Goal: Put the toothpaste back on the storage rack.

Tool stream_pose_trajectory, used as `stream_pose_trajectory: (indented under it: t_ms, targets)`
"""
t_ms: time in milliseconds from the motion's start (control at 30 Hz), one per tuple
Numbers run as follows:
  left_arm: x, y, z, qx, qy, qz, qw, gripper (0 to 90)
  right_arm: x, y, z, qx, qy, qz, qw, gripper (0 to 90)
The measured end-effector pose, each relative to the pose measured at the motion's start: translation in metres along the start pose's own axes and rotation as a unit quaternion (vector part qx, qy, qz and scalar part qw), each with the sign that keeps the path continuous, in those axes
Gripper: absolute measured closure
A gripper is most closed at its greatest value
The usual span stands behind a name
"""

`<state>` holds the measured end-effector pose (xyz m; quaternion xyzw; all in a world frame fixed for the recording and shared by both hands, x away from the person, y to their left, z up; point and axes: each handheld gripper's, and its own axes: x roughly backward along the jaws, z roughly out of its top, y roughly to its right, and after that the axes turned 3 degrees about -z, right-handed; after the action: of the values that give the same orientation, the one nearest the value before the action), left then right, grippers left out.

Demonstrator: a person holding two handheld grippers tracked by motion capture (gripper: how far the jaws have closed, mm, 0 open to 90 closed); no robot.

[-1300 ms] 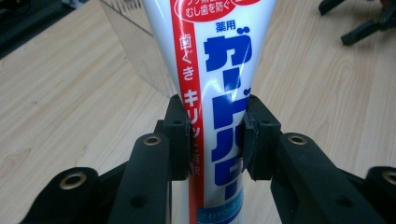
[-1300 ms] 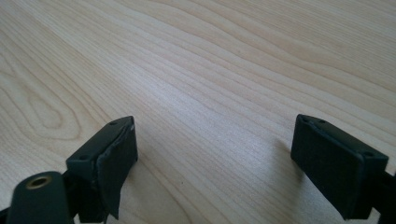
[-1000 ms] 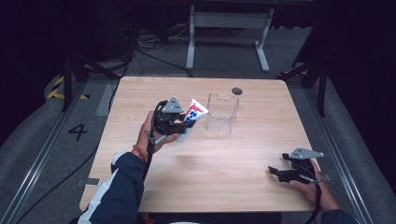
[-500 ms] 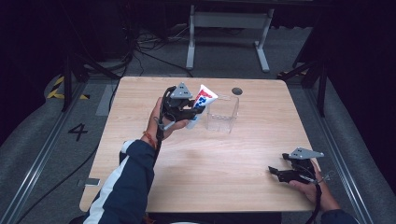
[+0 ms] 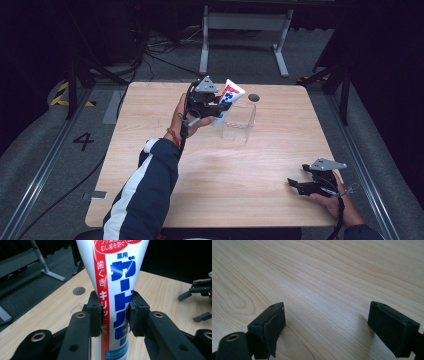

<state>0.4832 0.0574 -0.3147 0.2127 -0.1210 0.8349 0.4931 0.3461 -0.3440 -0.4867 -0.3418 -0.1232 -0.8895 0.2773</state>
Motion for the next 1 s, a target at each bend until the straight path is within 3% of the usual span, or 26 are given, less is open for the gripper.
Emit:
stream_pose_trajectory:
  t_ms: [500, 1000]
  targets:
    - [-0.043, -0.018, 0.007, 0.016, 0.031, -0.005, 0.9994, 67.8, 0.000, 0.000, 0.000, 0.001, 0.001, 0.000, 1.0000, 14.5]
    - [-0.080, -0.030, -0.010, 0.036, 0.048, 0.015, 0.9981, 67.7, 0.000, 0.000, 0.000, 0.001, 0.000, 0.000, 1.0000, 14.6]
